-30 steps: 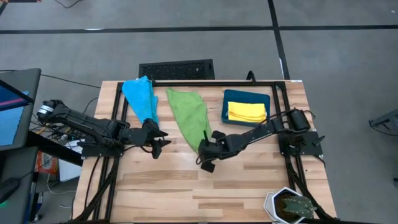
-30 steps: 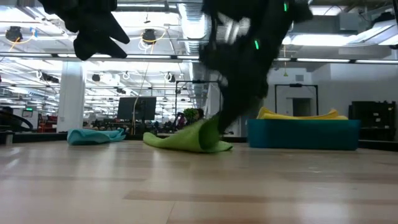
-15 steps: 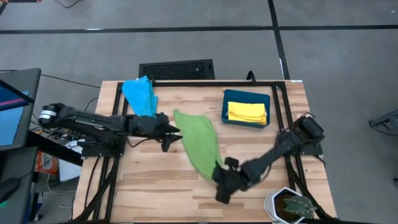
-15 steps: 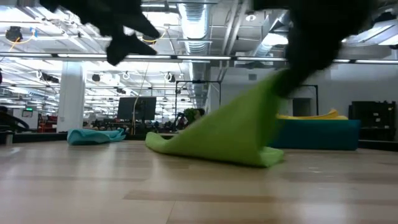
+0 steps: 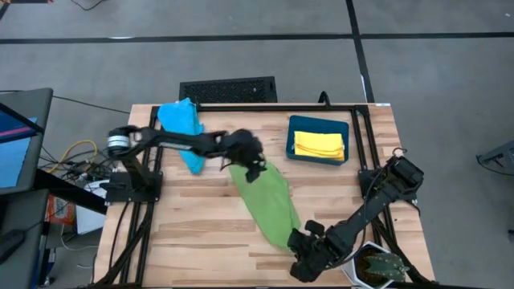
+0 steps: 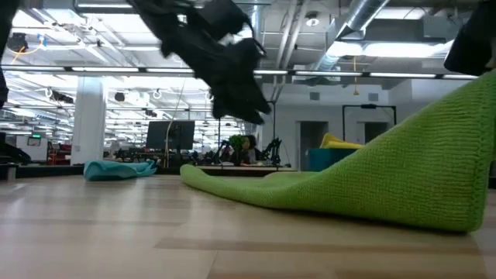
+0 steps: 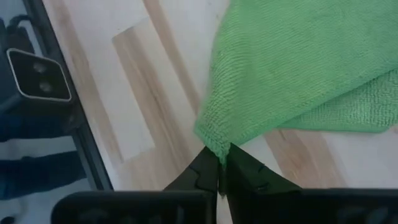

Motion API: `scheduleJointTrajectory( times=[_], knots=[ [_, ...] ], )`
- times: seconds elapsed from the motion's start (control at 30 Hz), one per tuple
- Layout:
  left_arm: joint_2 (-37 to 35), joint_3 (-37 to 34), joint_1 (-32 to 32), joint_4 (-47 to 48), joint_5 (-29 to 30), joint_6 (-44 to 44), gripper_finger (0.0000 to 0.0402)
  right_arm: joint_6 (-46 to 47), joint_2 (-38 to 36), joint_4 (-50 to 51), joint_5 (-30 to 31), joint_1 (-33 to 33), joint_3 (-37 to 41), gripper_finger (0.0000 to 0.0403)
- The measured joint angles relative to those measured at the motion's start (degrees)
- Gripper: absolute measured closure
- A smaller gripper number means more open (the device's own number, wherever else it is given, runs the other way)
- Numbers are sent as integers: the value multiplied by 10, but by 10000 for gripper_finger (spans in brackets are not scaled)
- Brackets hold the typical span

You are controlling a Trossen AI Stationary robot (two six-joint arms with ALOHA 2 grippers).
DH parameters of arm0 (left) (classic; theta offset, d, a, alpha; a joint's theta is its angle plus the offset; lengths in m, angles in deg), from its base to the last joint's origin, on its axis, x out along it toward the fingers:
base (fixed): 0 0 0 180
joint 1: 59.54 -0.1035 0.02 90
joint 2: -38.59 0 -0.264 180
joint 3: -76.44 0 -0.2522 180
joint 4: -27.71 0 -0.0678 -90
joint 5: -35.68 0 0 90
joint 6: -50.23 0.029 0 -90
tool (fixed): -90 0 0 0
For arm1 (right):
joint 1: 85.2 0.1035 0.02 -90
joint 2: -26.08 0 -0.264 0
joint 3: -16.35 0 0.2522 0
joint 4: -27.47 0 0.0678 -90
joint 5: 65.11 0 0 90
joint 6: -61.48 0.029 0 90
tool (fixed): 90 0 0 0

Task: Fold microfiber towels
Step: Fold the green microfiber cloth

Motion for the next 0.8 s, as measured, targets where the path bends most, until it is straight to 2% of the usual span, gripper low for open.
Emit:
scheduleJointTrajectory(
  times=[0.2,0.33,0.4,0.6,0.67,0.73,0.8],
  knots=[
    [128,119,-42,95,-103,47,209,8,0,3,1,0,0,360],
    [193,173,-42,152,-57,99,209,17,0,0,1,-1,0,360],
    [214,186,-43,146,-46,102,209,24,0,0,1,-1,0,360],
    [226,189,-43,127,-25,120,210,33,0,-2,3,3,0,359],
    [226,189,-43,134,-49,135,217,33,0,-2,3,4,0,359],
    [226,189,-41,143,-81,136,239,32,0,-1,4,4,0,359],
    [226,188,-34,158,-92,142,278,33,0,7,10,3,0,359]
  ],
)
